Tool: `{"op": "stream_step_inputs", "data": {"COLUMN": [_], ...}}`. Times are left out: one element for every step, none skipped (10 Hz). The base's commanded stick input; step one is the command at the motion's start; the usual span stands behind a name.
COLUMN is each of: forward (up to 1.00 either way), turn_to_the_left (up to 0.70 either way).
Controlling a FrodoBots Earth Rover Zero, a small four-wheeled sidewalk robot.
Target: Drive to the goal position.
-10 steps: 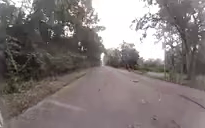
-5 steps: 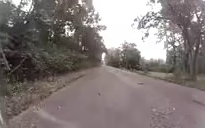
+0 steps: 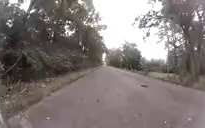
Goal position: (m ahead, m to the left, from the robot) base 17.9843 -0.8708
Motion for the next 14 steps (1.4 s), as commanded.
{"op": "stream_step_inputs", "data": {"forward": [0.70,0.70,0.70,0.70,0.70,0.70,0.70,0.70,0.70,0.70,0.70,0.70,0.70,0.70], "turn_to_the_left": [0.00,0.00,0.00,0.00,0.00,0.00,0.00,0.00,0.00,0.00,0.00,0.00,0.00,0.00]}}
